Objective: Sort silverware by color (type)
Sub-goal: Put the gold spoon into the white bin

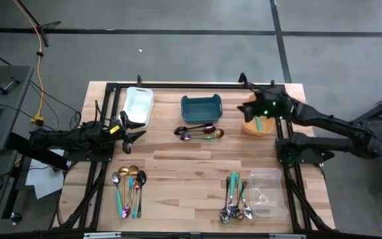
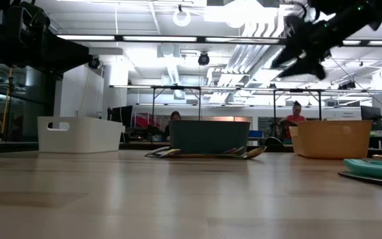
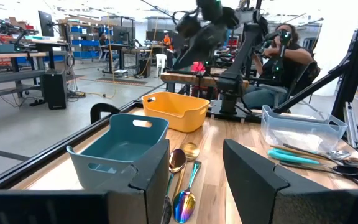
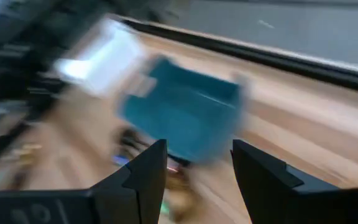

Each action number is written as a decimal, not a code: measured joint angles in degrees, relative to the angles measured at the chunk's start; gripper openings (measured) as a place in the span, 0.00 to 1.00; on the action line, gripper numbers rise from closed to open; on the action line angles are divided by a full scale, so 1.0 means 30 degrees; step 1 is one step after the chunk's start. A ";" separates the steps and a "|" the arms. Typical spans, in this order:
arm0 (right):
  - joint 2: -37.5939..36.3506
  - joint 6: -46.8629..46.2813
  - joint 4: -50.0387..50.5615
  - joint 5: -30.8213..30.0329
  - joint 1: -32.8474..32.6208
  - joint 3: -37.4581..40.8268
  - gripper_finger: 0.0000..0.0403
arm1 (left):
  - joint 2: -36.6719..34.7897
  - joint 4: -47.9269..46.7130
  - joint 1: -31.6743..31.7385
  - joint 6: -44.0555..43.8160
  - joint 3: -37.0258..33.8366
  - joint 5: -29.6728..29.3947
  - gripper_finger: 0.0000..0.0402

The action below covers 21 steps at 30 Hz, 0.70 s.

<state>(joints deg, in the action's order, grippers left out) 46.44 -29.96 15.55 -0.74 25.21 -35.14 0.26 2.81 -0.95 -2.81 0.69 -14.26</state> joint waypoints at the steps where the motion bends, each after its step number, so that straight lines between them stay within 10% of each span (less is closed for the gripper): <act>1: 0.0123 -0.0022 -0.1476 0.0060 -0.0778 0.0531 0.44 | -0.0001 0.0000 -0.0002 0.0000 0.0000 0.0000 0.36; 9: 0.2740 0.0228 -1.4000 -0.0234 -0.6246 0.4648 0.44 | 0.0001 0.0000 -0.0006 0.0000 0.0000 0.0006 0.36; 21: 0.5528 0.3914 -1.8146 -0.0811 -0.8230 0.4737 0.44 | 0.0005 0.0000 0.0000 0.0000 0.0000 0.0007 0.36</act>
<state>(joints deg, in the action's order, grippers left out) 63.02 -18.22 -38.88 -3.17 0.52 -20.93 0.27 2.81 -0.95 -2.81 0.69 -14.24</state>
